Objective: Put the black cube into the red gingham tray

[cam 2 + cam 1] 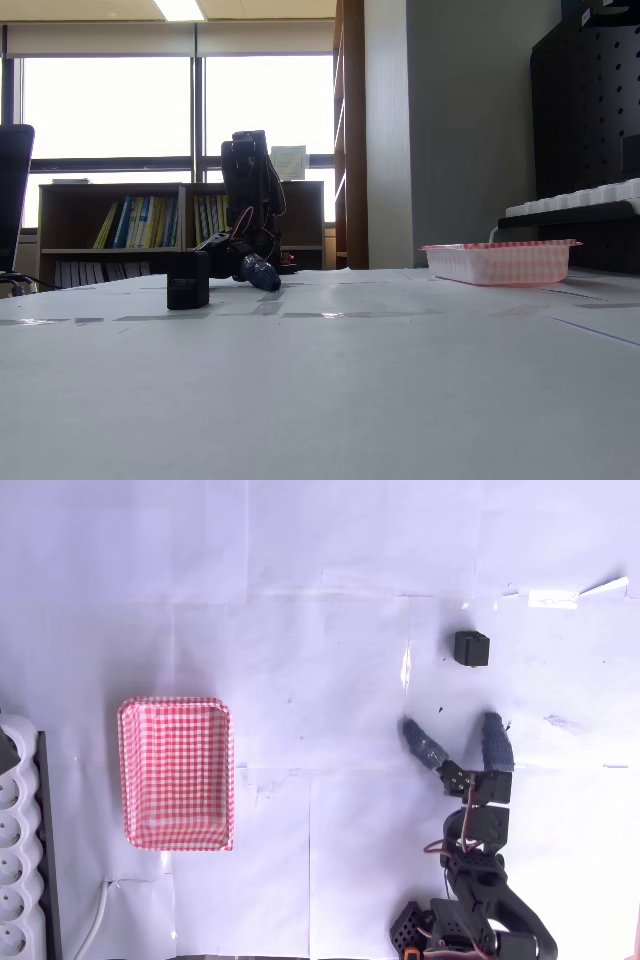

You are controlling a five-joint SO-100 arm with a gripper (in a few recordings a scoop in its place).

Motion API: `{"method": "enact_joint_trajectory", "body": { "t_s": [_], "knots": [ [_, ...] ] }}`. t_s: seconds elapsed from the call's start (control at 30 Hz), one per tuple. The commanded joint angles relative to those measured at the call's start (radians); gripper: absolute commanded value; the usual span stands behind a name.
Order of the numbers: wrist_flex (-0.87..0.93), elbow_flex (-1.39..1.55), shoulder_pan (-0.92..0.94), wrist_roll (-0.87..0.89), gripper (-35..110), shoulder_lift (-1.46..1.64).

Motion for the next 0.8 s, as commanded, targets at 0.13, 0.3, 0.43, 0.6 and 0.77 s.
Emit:
{"method": "enact_joint_trajectory", "body": {
  "t_s": [0.13,0.3,0.43,0.6,0.77],
  "knots": [
    [-0.009,0.156,0.006,-0.029,58,0.078],
    [-0.009,0.210,0.002,-0.034,59,0.109],
    [-0.006,0.268,-0.003,-0.031,59,0.143],
    [0.005,0.342,-0.018,-0.028,59,0.181],
    [0.040,0.439,-0.021,-0.032,59,0.221]
  ]
}}
